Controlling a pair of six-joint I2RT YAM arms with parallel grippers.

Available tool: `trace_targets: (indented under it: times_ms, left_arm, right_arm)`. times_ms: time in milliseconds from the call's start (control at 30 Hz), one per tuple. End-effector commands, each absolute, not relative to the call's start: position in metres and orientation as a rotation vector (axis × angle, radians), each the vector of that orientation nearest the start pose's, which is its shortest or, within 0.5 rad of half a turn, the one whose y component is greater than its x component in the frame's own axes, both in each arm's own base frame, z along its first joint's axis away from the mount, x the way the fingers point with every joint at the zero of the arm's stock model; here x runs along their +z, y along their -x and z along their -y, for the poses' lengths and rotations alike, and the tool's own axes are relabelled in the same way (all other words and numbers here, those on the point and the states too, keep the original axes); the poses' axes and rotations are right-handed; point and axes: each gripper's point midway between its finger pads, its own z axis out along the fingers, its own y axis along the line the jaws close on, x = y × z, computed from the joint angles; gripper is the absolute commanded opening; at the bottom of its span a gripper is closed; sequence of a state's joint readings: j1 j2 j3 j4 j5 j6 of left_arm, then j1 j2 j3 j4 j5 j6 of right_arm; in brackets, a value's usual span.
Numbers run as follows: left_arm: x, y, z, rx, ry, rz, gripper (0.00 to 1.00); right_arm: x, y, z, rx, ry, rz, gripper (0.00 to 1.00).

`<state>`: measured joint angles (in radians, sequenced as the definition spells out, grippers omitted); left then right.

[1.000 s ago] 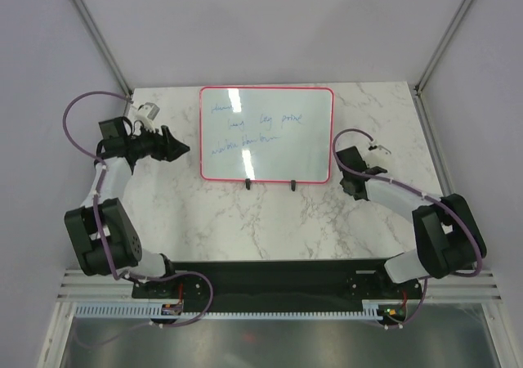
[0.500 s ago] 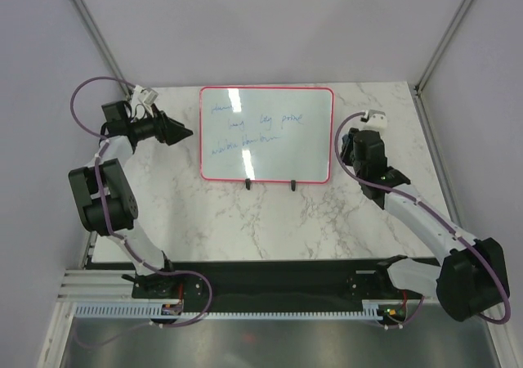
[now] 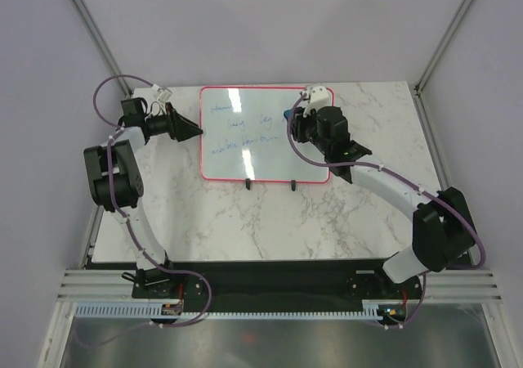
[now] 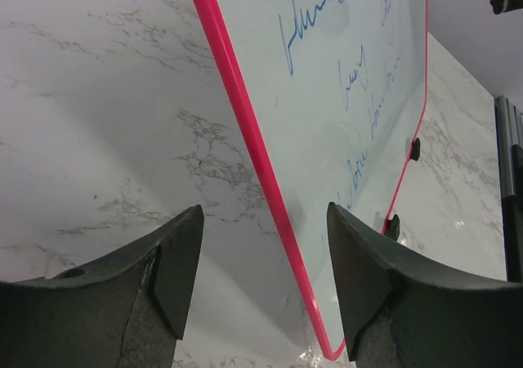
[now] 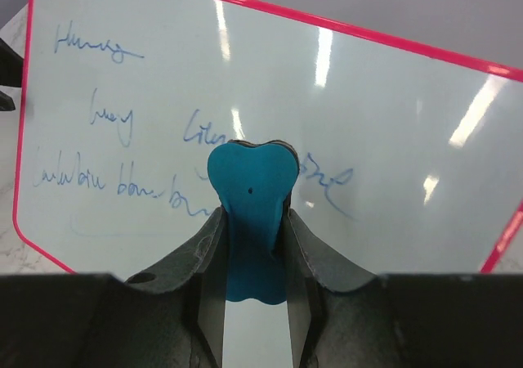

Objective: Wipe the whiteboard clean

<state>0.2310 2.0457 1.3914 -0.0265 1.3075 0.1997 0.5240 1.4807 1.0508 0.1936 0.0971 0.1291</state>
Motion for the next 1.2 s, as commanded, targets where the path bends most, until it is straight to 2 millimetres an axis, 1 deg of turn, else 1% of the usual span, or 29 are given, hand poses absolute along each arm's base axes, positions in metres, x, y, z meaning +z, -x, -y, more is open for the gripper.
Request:
trace_targets:
  times_ms: [0, 33, 67, 100, 133, 167, 200, 233, 267, 300, 367, 400, 433, 467, 533, 567, 600, 633, 700, 767, 900, 933, 967, 1000, 1033, 1067, 1100, 1133, 1167]
  left_arm:
    - [0.149, -0.472, 0.064, -1.188, -0.685, -1.698, 0.68]
    - [0.150, -0.469, 0.065, -1.209, -0.694, -1.685, 0.68]
    - [0.152, -0.467, 0.067, -1.218, -0.702, -1.675, 0.67]
    - [0.154, -0.466, 0.068, -1.226, -0.707, -1.670, 0.65]
    - [0.157, -0.464, 0.070, -1.227, -0.719, -1.659, 0.63]
    - [0.157, -0.463, 0.074, -1.230, -0.731, -1.655, 0.62]
    - [0.158, -0.463, 0.076, -1.227, -0.737, -1.653, 0.60]
    - [0.159, -0.463, 0.080, -1.230, -0.744, -1.651, 0.58]
    - [0.159, -0.462, 0.082, -1.235, -0.746, -1.653, 0.57]
    - [0.159, -0.462, 0.084, -1.232, -0.751, -1.653, 0.56]
    - [0.157, -0.463, 0.087, -1.233, -0.754, -1.656, 0.53]
    - [0.156, -0.462, 0.088, -1.237, -0.753, -1.660, 0.49]
    - [0.156, -0.464, 0.089, -1.232, -0.752, -1.663, 0.47]
    - [0.156, -0.464, 0.089, -1.234, -0.752, -1.664, 0.40]
    - [0.157, -0.464, 0.089, -1.232, -0.754, -1.662, 0.35]
    - [0.159, -0.463, 0.089, -1.225, -0.763, -1.654, 0.28]
    - [0.159, -0.463, 0.089, -1.217, -0.765, -1.653, 0.25]
    - [0.161, -0.463, 0.089, -1.211, -0.771, -1.649, 0.23]
    - [0.161, -0.464, 0.088, -1.183, -0.787, -1.642, 0.13]
    - [0.160, -0.464, 0.088, -1.164, -0.803, -1.639, 0.02]
    - [0.152, -0.467, 0.086, -1.120, -0.807, -1.661, 0.02]
    - [0.150, -0.467, 0.085, -1.112, -0.807, -1.667, 0.02]
    - [0.148, -0.466, 0.086, -1.095, -0.819, -1.667, 0.02]
    - [0.146, -0.467, 0.085, -1.072, -0.819, -1.676, 0.02]
    - [0.144, -0.464, 0.087, -1.055, -0.835, -1.673, 0.02]
    - [0.143, -0.463, 0.087, -1.040, -0.841, -1.675, 0.02]
    - [0.142, -0.463, 0.087, -1.015, -0.849, -1.680, 0.02]
    - [0.142, -0.460, 0.089, -1.000, -0.868, -1.671, 0.02]
    - [0.143, -0.459, 0.090, -0.989, -0.877, -1.668, 0.02]
  right_arm:
    - [0.267, -0.429, -0.264, 0.384, 0.382, -1.668, 0.00]
    - [0.257, -0.435, -0.270, 0.355, 0.393, -1.684, 0.00]
    - [0.269, -0.439, -0.280, 0.352, 0.406, -1.659, 0.00]
    - [0.256, -0.441, -0.296, 0.332, 0.463, -1.672, 0.00]
    - [0.256, -0.444, -0.304, 0.328, 0.478, -1.673, 0.00]
    - [0.270, -0.450, -0.315, 0.335, 0.484, -1.652, 0.00]
    - [0.254, -0.454, -0.328, 0.330, 0.505, -1.679, 0.00]
    - [0.254, -0.460, -0.329, 0.295, 0.483, -1.686, 0.00]
    - [0.262, -0.466, -0.334, 0.277, 0.487, -1.680, 0.00]
    - [0.248, -0.469, -0.343, 0.249, 0.504, -1.708, 0.00]
    - [0.252, -0.474, -0.351, 0.207, 0.514, -1.727, 0.00]
    - [0.242, -0.473, -0.362, 0.205, 0.544, -1.742, 0.00]
    - [0.241, -0.473, -0.367, 0.191, 0.553, -1.740, 0.00]
    - [0.240, -0.473, -0.375, 0.155, 0.545, -1.733, 0.00]
    - [0.242, -0.471, -0.381, 0.078, 0.551, -1.716, 0.00]
    - [0.251, -0.474, -0.380, 0.001, 0.544, -1.691, 0.00]
    - [0.239, -0.470, -0.391, -0.031, 0.579, -1.693, 0.00]
    - [0.245, -0.470, -0.398, -0.045, 0.582, -1.675, 0.00]
    - [0.235, -0.469, -0.406, -0.086, 0.609, -1.674, 0.00]
    - [0.240, -0.470, -0.413, -0.050, 0.585, -1.667, 0.00]
    - [0.236, -0.476, -0.428, 0.008, 0.542, -1.646, 0.00]
    - [0.249, -0.480, -0.433, 0.015, 0.519, -1.623, 0.00]
    - [0.233, -0.483, -0.439, -0.007, 0.541, -1.641, 0.00]
    - [0.230, -0.484, -0.444, -0.018, 0.557, -1.639, 0.00]
    - [0.240, -0.488, -0.448, -0.021, 0.556, -1.629, 0.00]
    - [0.220, -0.491, -0.454, -0.046, 0.577, -1.647, 0.00]
    - [0.217, -0.491, -0.459, -0.053, 0.583, -1.646, 0.00]
    - [0.226, -0.493, -0.463, -0.055, 0.568, -1.626, 0.00]
    - [0.207, -0.495, -0.465, -0.079, 0.598, -1.652, 0.00]
